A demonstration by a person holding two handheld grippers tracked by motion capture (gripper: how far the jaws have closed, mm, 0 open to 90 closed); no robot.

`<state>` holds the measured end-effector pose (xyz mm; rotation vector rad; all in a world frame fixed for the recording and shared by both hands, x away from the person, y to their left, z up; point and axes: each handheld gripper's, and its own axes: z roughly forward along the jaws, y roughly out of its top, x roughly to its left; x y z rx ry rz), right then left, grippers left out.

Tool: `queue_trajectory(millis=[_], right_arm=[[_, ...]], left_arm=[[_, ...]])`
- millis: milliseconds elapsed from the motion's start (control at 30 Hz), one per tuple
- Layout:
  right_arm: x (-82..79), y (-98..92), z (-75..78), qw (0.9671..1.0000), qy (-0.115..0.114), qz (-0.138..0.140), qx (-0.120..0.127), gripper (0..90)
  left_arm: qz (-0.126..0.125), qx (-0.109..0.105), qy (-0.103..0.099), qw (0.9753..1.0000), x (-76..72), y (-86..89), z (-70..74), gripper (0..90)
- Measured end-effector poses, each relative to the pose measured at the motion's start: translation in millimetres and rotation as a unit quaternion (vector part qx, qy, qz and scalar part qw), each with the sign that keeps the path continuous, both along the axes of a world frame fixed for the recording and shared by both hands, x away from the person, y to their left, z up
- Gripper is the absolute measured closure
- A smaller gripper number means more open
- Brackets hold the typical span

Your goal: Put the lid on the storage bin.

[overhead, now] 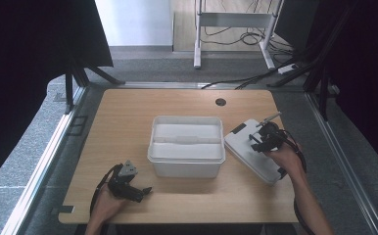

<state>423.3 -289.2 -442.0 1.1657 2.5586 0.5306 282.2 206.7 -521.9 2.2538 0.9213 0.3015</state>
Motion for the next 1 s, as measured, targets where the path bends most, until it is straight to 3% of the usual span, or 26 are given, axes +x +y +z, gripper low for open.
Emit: queue_trajectory(millis=[100, 267, 467, 600, 800, 1000], right_arm=[[5.0, -0.6, -2.8, 0.9996, 0.012, 0.003, -0.024, 65.1], [10.9, -2.5, -3.0, 0.9988, 0.031, 0.005, -0.039, 82.2], [11.6, -5.5, 1.1, 0.9979, 0.029, 0.017, -0.055, 83.8], [6.4, -8.3, 11.7, 0.9978, 0.026, 0.035, -0.050, 83.8], [-6.7, -12.4, 39.2, 0.9967, 0.023, 0.070, -0.034, 83.8], [-16.9, -16.5, 67.8, 0.9934, 0.020, 0.111, -0.016, 83.8]], left_arm=[[0.000, 0.003, -0.001, 1.0000, -0.1, -1.1, -0.2, 0.0], [0.001, 0.003, -0.001, 1.0000, -0.3, -1.3, -0.3, 0.0], [0.002, 0.002, -0.001, 1.0000, -0.3, -1.3, -0.4, 0.0], [0.002, 0.003, -0.001, 1.0000, -0.3, -1.2, -0.3, 0.0], [0.001, 0.002, -0.001, 1.0000, -0.3, -1.2, -0.3, 0.0], [0.001, 0.001, -0.001, 1.0000, -0.4, -1.3, -0.4, 0.0]])
